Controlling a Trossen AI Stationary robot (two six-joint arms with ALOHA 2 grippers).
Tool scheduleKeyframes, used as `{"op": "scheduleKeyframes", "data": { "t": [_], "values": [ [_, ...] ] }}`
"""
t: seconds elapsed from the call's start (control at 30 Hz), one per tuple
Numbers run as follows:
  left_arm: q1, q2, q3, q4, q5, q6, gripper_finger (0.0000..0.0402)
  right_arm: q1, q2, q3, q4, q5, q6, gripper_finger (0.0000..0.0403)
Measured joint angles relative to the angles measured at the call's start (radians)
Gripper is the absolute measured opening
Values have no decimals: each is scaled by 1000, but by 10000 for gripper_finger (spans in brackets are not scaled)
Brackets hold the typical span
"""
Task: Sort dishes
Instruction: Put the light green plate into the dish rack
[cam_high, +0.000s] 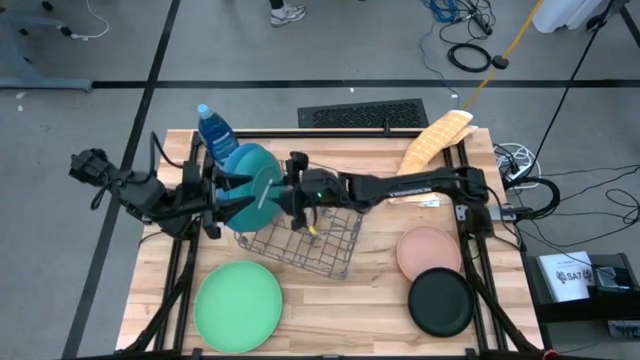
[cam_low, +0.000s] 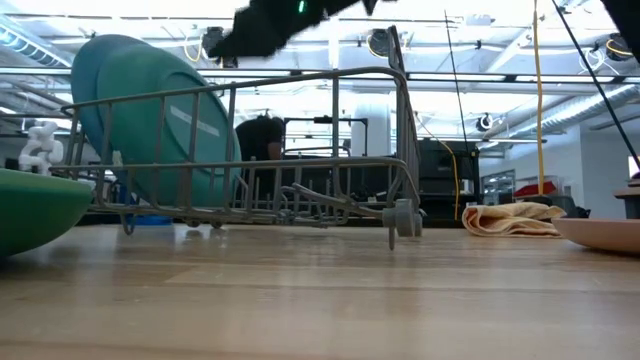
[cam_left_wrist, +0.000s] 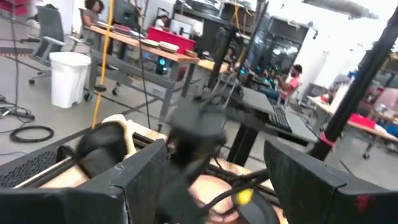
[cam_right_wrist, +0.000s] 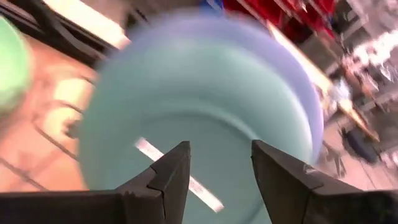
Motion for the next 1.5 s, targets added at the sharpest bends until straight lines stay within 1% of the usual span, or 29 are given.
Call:
{"op": "scheduleKeyframes", "data": {
  "t": [0.07, 0.13, 0.23, 0.33, 0.47, 0.53, 0.73, 0.83, 0.93, 1.03, 1.1, 1.2, 1.27, 1.4, 1.5],
  "values": [
    [-23, -1, 0, -12, 0, 9, 267, 48, -25, 0, -60, -11, -21, 167],
    [-43, -2, 0, -14, -3, 21, 267, 102, -37, 1, -123, -59, -36, 167],
    [-60, -4, 0, -16, -22, 29, 267, 189, -32, 0, -211, -106, -51, 167],
    [-65, -4, 0, -22, -40, 45, 267, 263, -11, 0, -277, -116, -66, 167],
    [-65, -2, 0, -21, -42, 40, 267, 330, 22, -2, -272, -113, -66, 167],
    [-66, 2, 0, -19, -45, 20, 267, 351, 37, 1, -226, -114, -61, 167],
    [-69, 53, -1, -19, -45, -31, 267, 387, 133, 19, -198, -124, -7, 167],
    [-69, 81, -2, -13, -44, -45, 267, 401, 204, 90, -194, -125, 5, 167],
    [-69, 104, -2, 11, -28, -61, 267, 416, 297, 217, -241, -130, 5, 166],
    [-74, 119, -2, 36, -13, -62, 267, 427, 392, 391, -378, -136, -2, 166],
    [-80, 122, -2, 47, -8, -62, 267, 429, 456, 510, -495, -168, -1, 166],
    [-92, 122, -2, 66, -7, -62, 267, 431, 541, 635, -612, -181, -5, 166],
    [-98, 121, -2, 66, -8, -61, 267, 432, 575, 674, -628, -180, -16, 167],
    [-102, 122, -2, 63, -8, -61, 267, 432, 578, 665, -602, -183, -37, 166],
    [-102, 122, -2, 63, -8, -61, 267, 428, 584, 665, -602, -185, -36, 156]
  ]
}}
